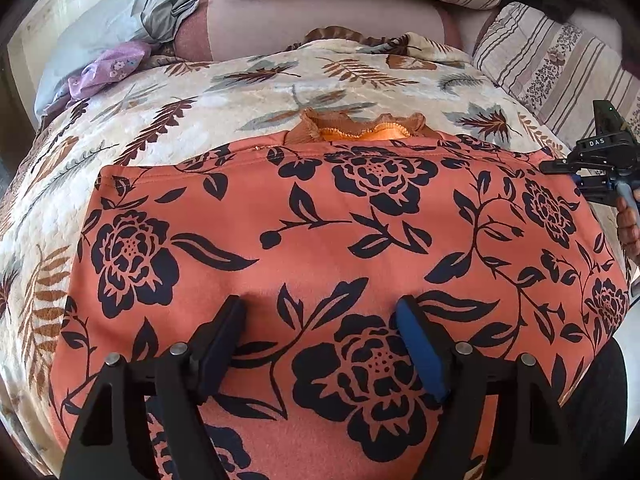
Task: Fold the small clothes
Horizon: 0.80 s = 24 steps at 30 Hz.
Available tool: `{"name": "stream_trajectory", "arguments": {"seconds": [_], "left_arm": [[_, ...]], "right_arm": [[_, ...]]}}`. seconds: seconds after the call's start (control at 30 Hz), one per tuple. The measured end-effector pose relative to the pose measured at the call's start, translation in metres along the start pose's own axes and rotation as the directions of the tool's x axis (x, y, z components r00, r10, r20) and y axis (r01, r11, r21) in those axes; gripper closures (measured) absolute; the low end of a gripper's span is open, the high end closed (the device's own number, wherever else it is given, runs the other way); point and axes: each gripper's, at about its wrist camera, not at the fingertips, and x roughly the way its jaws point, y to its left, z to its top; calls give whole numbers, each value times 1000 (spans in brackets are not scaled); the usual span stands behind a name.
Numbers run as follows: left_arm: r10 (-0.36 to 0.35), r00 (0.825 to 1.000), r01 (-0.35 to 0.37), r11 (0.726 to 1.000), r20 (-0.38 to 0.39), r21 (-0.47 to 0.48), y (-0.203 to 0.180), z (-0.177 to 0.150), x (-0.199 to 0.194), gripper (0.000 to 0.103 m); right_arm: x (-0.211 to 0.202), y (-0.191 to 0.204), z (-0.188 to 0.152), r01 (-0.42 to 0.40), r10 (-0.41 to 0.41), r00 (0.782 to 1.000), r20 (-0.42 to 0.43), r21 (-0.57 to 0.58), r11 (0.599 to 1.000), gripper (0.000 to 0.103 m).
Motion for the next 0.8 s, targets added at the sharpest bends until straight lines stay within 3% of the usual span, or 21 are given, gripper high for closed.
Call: {"name": "stream_trajectory", "arguments": {"seconds": [0.07, 0.1, 0.17, 0.2, 0.23, 0.27, 0.33, 0.37, 0.4, 0.43, 0.53, 0.57, 0.6, 0.67, 0.7, 0.77, 0.8], "left_arm": [[-35, 999, 35, 999, -5, -13, 5, 3, -5, 25], [-54, 999, 54, 998, -1, -28, 11, 4, -10, 25], [-33, 997, 38, 996, 64, -82, 33, 2, -32, 25], [-7, 995, 20, 992, 103, -126, 50, -2, -45, 25], [20, 992, 4, 983, 126, -182, 70, -8, -56, 25], [42, 991, -10, 970, 128, -243, 91, -16, -64, 25], [57, 997, -34, 934, 55, -354, 132, -38, -61, 30], [50, 999, -51, 923, -13, -381, 148, -49, -52, 68], [-10, 998, -15, 920, -63, -391, 158, -59, -42, 81], [-37, 999, 23, 918, -27, -396, 162, -64, -46, 81], [-43, 998, 27, 934, -36, -356, 155, -51, -56, 82], [-66, 997, 51, 935, -31, -352, 156, -45, -58, 75], [-103, 995, 92, 932, -12, -351, 158, -38, -59, 56], [-152, 986, 167, 924, 70, -345, 169, -21, -61, 32], [-153, 983, 177, 925, 98, -336, 174, -9, -56, 32], [-180, 981, 195, 922, 76, -333, 186, 19, -29, 34], [-206, 977, 210, 913, 51, -350, 194, 32, -9, 50]], "right_arm": [[-1, -12, -1, -16, 11, 999, 51, 101, 995, 87], [-2, -12, -4, -32, 23, 997, 75, 126, 991, 80], [-11, -4, -15, -28, 18, 993, 120, 85, 996, 58], [-17, 3, -22, -21, 12, 990, 142, 61, 998, 30], [-27, 8, -29, 17, -25, 985, 173, 49, 999, 19], [-37, 14, -38, 69, -76, 974, 212, 44, 997, 19], [-57, 24, -57, 64, -63, 962, 265, 6, 998, 18], [-63, 32, -66, 49, -43, 960, 275, -15, 999, 18], [-69, 39, -78, 35, -23, 960, 280, -38, 999, 18], [-71, 49, -88, 21, -2, 963, 271, -65, 998, 18], [-70, 82, -122, -22, 55, 973, 224, -144, 989, 18], [-66, 91, -133, -40, 72, 978, 197, -162, 986, 18], [-65, 97, -144, -61, 92, 981, 173, -180, 982, 18], [-56, 109, -164, -70, 100, 986, 134, -207, 976, 18], [-49, 112, -171, -66, 91, 990, 107, -219, 973, 18], [-36, 116, -181, -44, 65, 995, 80, -240, 970, 18], [-29, 117, -184, -34, 52, 997, 64, -247, 968, 18]]}}
